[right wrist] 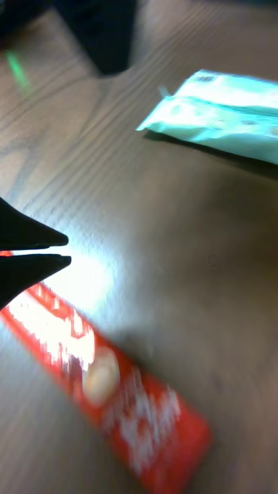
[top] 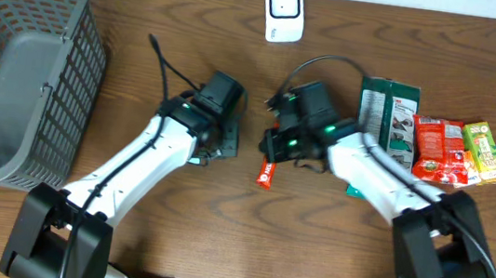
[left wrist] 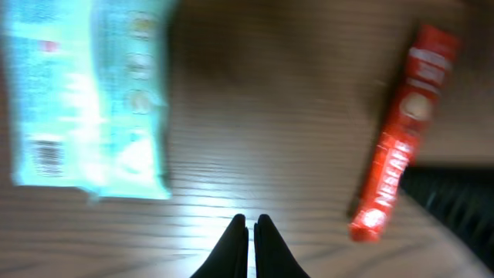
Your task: Scan the item barcode
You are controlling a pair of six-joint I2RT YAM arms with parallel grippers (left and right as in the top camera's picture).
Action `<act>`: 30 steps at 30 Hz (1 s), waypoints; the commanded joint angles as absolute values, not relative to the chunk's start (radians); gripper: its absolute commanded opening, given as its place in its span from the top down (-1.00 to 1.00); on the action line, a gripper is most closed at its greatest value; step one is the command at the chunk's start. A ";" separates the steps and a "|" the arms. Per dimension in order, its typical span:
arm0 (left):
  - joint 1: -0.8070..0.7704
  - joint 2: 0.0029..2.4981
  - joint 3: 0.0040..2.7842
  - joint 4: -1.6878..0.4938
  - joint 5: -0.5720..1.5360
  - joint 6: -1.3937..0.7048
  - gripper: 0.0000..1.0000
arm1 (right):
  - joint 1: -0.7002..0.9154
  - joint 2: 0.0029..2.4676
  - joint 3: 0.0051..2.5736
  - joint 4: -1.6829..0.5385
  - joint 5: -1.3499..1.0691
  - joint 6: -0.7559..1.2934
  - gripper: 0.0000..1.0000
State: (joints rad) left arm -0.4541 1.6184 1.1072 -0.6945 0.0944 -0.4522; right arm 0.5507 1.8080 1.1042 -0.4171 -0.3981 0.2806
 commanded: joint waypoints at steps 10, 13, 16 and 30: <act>-0.344 1.615 1.110 -0.759 0.036 -0.458 0.83 | 0.772 1.846 1.103 -0.487 0.010 0.405 0.96; -0.344 1.615 1.110 -0.759 0.036 -0.458 0.81 | 0.771 1.846 1.103 -0.524 0.099 0.403 0.95; -0.344 1.615 1.110 -0.759 0.036 -0.458 0.75 | 0.752 1.846 1.103 -0.579 0.215 0.403 0.95; -0.344 1.615 1.110 -0.755 0.036 -0.458 0.74 | 0.640 1.843 1.162 -0.653 0.013 0.218 0.70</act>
